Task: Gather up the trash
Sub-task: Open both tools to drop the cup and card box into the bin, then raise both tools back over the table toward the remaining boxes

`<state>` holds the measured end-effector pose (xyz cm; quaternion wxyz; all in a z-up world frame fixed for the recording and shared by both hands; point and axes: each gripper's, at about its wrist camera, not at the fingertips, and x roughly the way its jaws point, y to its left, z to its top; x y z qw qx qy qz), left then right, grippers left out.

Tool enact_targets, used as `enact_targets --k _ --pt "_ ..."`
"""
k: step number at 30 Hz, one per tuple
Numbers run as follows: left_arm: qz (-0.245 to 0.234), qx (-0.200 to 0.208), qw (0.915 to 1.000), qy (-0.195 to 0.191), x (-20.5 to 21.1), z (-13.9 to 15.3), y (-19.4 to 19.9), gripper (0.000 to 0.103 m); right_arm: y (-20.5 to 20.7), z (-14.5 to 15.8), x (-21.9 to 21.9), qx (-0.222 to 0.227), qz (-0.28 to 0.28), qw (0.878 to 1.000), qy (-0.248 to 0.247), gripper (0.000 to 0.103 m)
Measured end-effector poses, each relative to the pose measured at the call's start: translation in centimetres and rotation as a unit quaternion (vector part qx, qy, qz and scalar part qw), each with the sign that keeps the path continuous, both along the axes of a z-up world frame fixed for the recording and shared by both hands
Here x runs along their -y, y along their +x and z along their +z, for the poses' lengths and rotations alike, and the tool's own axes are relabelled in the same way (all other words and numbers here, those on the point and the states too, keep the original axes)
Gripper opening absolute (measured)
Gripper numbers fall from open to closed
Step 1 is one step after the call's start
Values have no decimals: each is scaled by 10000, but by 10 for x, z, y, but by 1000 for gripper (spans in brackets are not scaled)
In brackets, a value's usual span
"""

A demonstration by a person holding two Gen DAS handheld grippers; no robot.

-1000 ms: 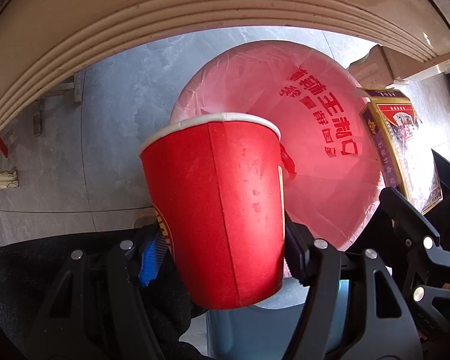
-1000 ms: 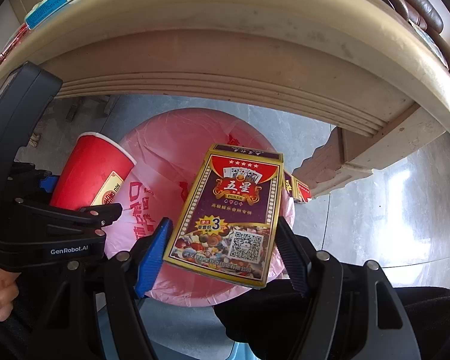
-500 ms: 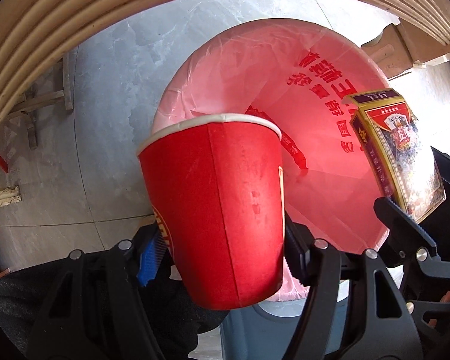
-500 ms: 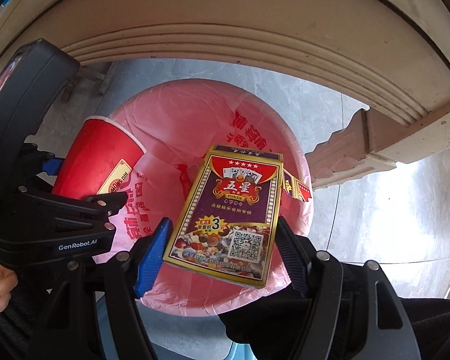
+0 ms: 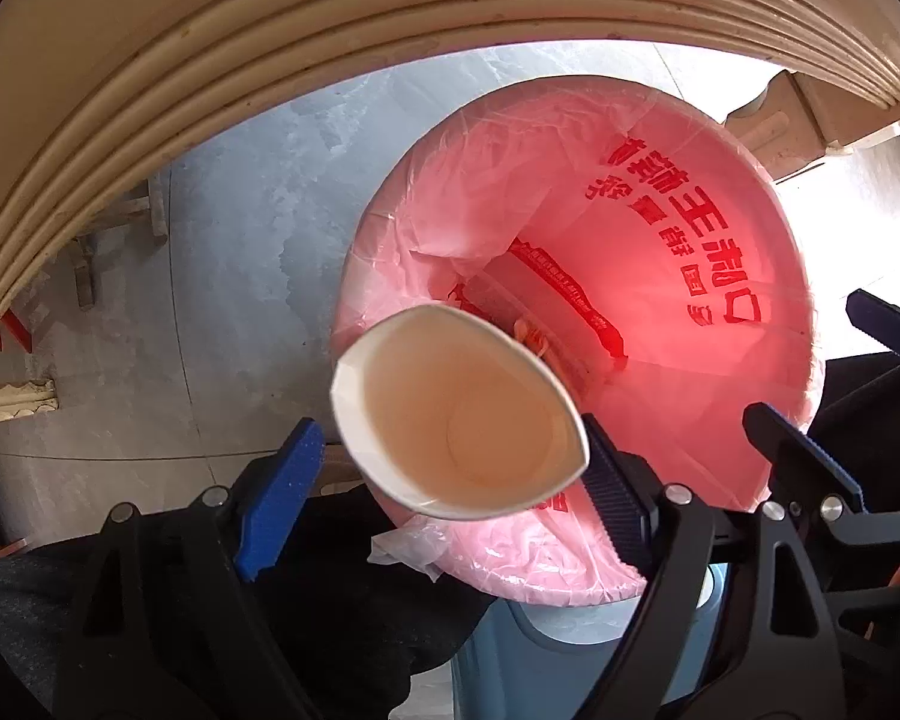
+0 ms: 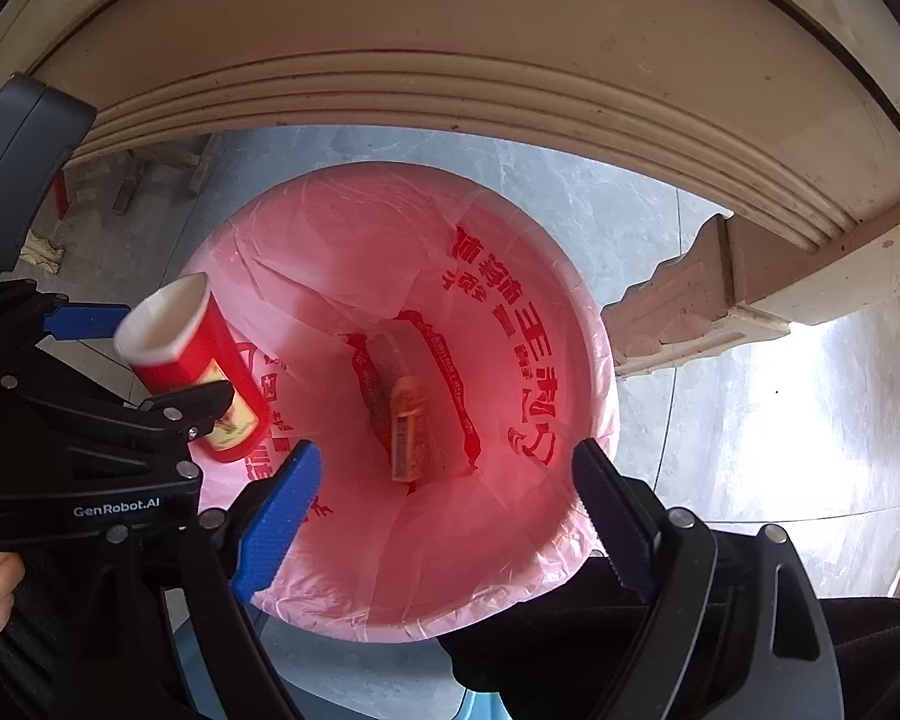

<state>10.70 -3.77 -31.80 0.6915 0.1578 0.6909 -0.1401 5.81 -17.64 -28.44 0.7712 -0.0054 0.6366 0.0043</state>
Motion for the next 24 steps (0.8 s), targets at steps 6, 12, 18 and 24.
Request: enact_targets --k 6,12,18,24 --pt "-17 68 10000 49 0 4 1 82 2 -1 2 19 -28 10000 36 83" --pt "7 93 10000 26 -2 10 0 82 2 0 2 52 -41 10000 50 83" --pt "29 136 9999 60 -1 11 -1 82 0 2 2 90 -27 9999 43 83" --pt "49 184 9998 89 -2 19 -4 82 -1 10 1 179 -14 9998 24 83"
